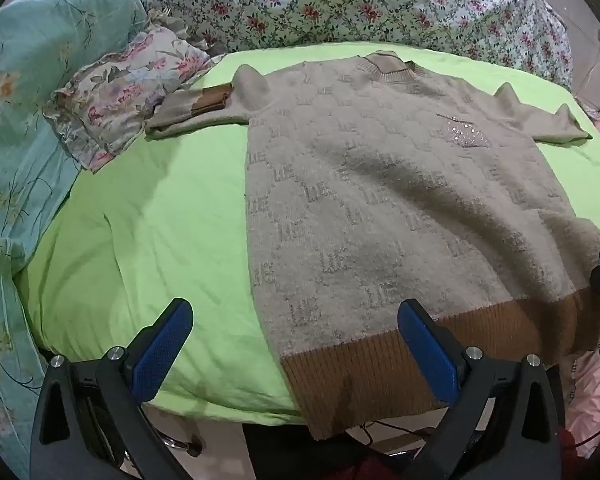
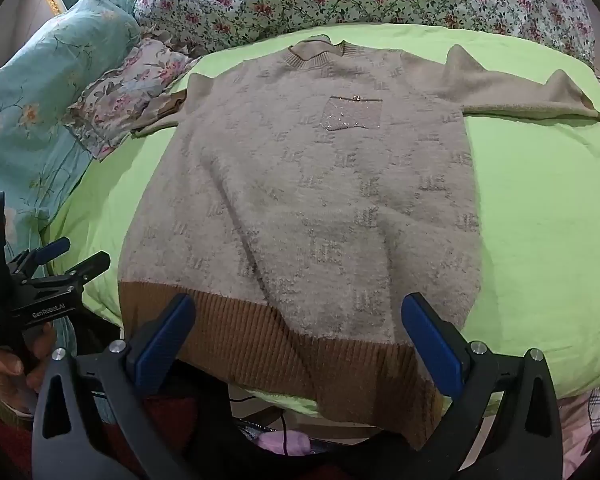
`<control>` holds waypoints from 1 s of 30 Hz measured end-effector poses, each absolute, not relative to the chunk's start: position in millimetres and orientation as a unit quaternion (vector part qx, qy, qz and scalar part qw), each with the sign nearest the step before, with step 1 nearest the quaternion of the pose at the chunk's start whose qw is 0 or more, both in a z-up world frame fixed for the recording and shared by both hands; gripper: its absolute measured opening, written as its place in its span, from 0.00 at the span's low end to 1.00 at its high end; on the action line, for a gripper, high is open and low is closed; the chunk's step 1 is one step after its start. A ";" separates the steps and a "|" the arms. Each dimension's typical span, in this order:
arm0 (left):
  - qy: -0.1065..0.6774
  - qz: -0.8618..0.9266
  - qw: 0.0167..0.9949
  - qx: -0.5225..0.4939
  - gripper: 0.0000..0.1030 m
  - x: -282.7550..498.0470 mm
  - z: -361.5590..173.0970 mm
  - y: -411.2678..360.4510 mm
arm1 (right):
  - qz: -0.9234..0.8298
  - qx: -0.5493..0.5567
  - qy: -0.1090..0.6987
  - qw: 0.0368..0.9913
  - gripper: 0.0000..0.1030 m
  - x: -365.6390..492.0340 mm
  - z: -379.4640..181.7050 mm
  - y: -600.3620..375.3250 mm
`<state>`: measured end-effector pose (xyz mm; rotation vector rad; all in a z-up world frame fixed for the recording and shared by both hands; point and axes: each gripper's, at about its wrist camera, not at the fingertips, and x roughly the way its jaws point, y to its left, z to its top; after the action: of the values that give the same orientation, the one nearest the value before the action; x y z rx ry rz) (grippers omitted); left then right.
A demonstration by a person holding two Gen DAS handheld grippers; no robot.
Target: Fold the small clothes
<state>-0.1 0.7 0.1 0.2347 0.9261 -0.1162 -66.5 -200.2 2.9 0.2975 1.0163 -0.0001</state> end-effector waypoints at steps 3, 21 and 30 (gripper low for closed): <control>0.443 -0.055 0.887 0.119 0.99 1.9 0.8 3.1 | 0.000 0.141 0.485 0.863 1.00 -64.9 2.1 -199.9; 0.453 -0.070 0.883 0.104 0.99 4.9 -1.7 -5.3 | 0.001 0.141 0.476 0.868 1.00 -64.6 3.3 -199.8; 0.450 -0.074 0.884 0.104 0.99 4.5 -1.0 -7.1 | 0.001 0.148 0.478 0.866 1.00 -64.9 6.1 -201.1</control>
<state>4.5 -7.1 -1.0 0.2157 0.9371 -0.1536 -64.9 -201.1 6.1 0.3105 1.0004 0.0012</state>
